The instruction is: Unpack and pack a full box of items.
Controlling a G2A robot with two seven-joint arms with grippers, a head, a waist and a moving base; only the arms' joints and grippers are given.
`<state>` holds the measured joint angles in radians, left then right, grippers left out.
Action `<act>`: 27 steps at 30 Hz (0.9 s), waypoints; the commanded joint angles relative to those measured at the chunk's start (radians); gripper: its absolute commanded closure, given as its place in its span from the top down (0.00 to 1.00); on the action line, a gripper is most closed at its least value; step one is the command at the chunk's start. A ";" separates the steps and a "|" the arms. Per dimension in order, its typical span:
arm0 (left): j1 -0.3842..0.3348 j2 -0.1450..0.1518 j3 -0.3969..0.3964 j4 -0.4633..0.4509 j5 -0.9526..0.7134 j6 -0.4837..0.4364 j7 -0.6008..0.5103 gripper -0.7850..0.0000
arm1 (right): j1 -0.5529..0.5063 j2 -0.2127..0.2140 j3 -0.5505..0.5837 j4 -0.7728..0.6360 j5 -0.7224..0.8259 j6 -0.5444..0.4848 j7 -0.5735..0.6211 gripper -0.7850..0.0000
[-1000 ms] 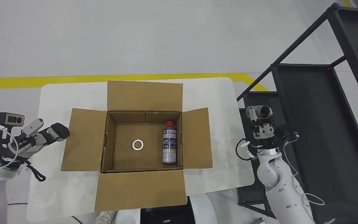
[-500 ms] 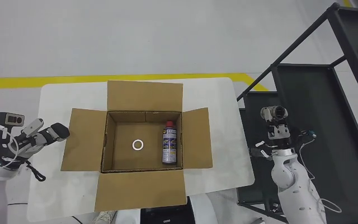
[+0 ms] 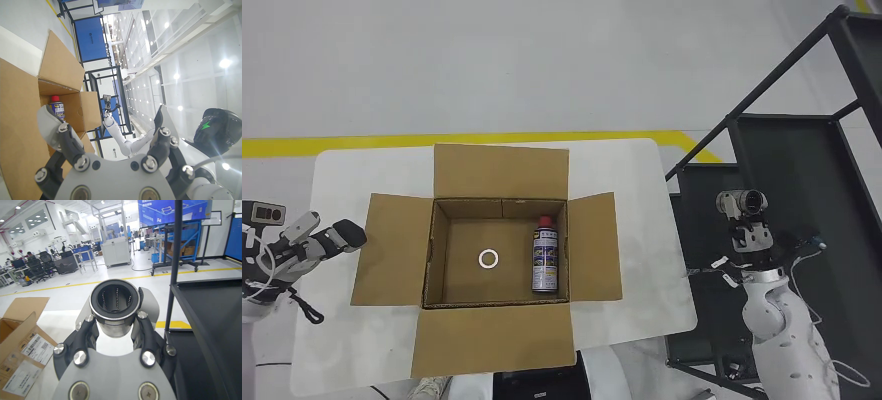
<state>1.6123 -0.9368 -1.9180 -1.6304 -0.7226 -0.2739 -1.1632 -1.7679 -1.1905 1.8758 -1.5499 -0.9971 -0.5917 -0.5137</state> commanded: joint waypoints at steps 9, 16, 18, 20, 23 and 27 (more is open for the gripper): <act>0.000 0.000 0.000 0.000 0.000 0.000 0.000 1.00 | -0.075 0.001 -0.010 -0.239 -0.048 -0.058 0.064 0.00; 0.000 0.000 0.000 0.000 0.000 0.000 0.000 1.00 | -0.013 -0.005 -0.118 -0.234 -0.054 -0.038 0.144 0.00; 0.000 0.000 0.000 0.000 0.000 0.000 0.000 1.00 | 0.012 -0.007 -0.144 -0.214 -0.057 -0.027 0.157 0.00; 0.000 0.000 0.000 0.000 0.000 0.000 0.000 1.00 | 0.031 -0.008 -0.166 -0.190 -0.056 -0.025 0.166 0.00; 0.000 0.000 0.000 0.000 0.000 0.000 0.000 1.00 | 0.059 -0.010 -0.195 -0.145 -0.064 -0.015 0.173 0.00; 0.000 0.000 0.000 0.000 0.000 0.000 0.000 1.00 | 0.091 -0.013 -0.218 -0.071 -0.070 0.005 0.162 0.00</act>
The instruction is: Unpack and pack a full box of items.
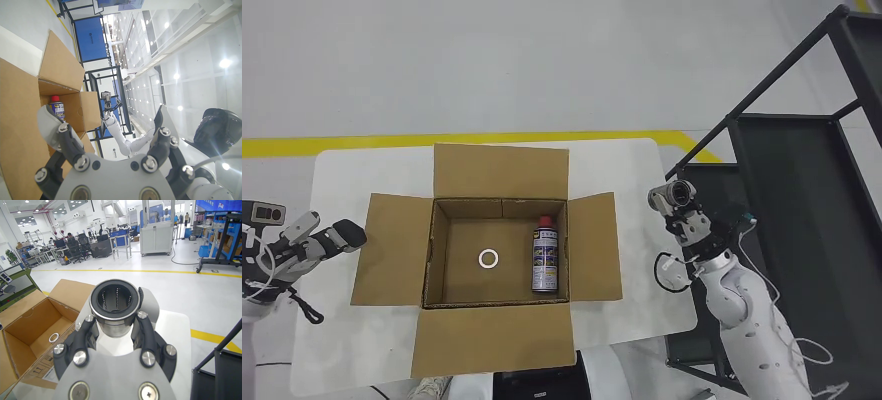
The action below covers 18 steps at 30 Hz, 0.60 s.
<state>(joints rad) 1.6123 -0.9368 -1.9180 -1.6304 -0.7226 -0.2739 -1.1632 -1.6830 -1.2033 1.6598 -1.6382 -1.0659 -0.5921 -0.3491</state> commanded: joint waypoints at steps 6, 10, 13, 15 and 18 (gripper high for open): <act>0.000 0.000 0.000 0.000 0.000 0.000 0.000 1.00 | 0.019 0.000 0.004 0.083 0.001 0.013 -0.029 0.00; 0.000 0.000 0.000 0.000 0.000 0.000 0.000 1.00 | 0.017 0.001 0.008 0.092 0.006 0.009 -0.034 0.00; 0.000 0.000 0.000 0.000 0.000 0.000 0.000 1.00 | 0.024 -0.001 -0.005 0.104 0.003 0.015 -0.037 0.00; 0.000 0.000 0.000 0.000 0.000 0.000 0.000 1.00 | 0.033 -0.003 -0.020 0.121 0.004 0.017 -0.037 0.00; 0.000 0.000 0.000 0.000 0.000 0.000 0.000 1.00 | 0.050 -0.004 -0.035 0.147 0.009 0.017 -0.036 0.00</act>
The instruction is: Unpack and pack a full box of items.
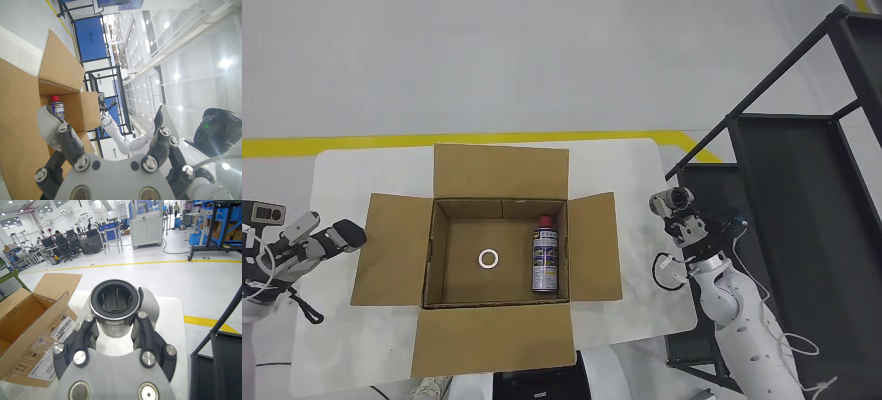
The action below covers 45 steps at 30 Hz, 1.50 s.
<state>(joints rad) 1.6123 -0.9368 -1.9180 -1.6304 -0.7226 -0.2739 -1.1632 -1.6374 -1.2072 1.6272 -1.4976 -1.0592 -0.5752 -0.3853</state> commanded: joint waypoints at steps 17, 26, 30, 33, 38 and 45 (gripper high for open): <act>0.000 0.000 0.000 0.000 0.000 0.000 0.000 1.00 | -0.011 0.019 0.141 -0.055 0.144 -0.076 0.065 0.00; 0.000 0.000 0.000 0.000 0.000 0.000 0.000 1.00 | -0.067 0.031 0.247 -0.124 0.229 -0.166 0.089 0.00; 0.000 0.000 0.000 0.000 0.000 0.000 0.000 1.00 | -0.093 0.036 0.298 -0.168 0.249 -0.182 0.104 0.00; 0.000 0.000 0.000 0.000 0.000 0.000 0.000 1.00 | -0.107 0.038 0.328 -0.190 0.251 -0.169 0.114 0.00; 0.000 0.000 0.000 0.000 0.000 0.000 0.000 1.00 | -0.107 0.039 0.355 -0.181 0.236 -0.141 0.125 0.00; 0.000 0.000 0.000 0.000 0.000 0.000 0.000 1.00 | -0.100 0.040 0.357 -0.141 0.222 -0.161 0.130 0.00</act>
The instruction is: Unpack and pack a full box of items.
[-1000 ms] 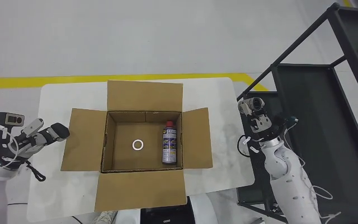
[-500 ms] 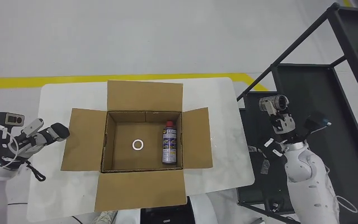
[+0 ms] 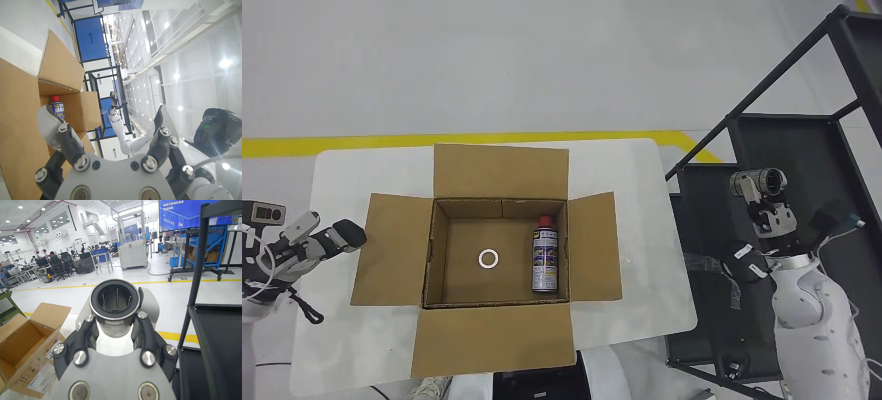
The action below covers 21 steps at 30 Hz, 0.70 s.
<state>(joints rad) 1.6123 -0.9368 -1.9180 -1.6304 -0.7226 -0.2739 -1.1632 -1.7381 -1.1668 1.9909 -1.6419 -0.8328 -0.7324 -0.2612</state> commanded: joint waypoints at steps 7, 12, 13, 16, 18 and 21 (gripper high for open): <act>0.000 -0.001 0.002 -0.003 0.003 0.003 0.012 1.00 | 0.066 -0.008 -0.134 0.073 -0.045 -0.003 0.028 0.00; 0.009 -0.002 0.005 -0.023 0.013 0.012 0.034 1.00 | 0.124 -0.019 -0.245 0.134 -0.087 0.011 0.004 0.00; 0.009 -0.002 0.005 -0.023 0.013 0.012 0.033 1.00 | 0.134 -0.022 -0.267 0.149 -0.093 0.015 -0.005 0.00; 0.009 -0.003 0.003 -0.022 0.011 0.013 0.031 1.00 | 0.167 -0.032 -0.332 0.220 -0.068 0.020 -0.026 0.00; 0.008 -0.003 0.002 -0.019 0.010 0.016 0.030 1.00 | 0.192 -0.038 -0.365 0.265 -0.054 0.021 -0.034 0.00; 0.006 -0.002 -0.001 -0.016 0.011 0.019 0.025 1.00 | 0.211 -0.043 -0.392 0.298 -0.063 0.023 -0.060 0.00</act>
<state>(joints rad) 1.6191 -0.9393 -1.9183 -1.6479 -0.7124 -0.2566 -1.1372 -1.5293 -1.2086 1.6038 -1.3484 -0.8894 -0.7104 -0.3127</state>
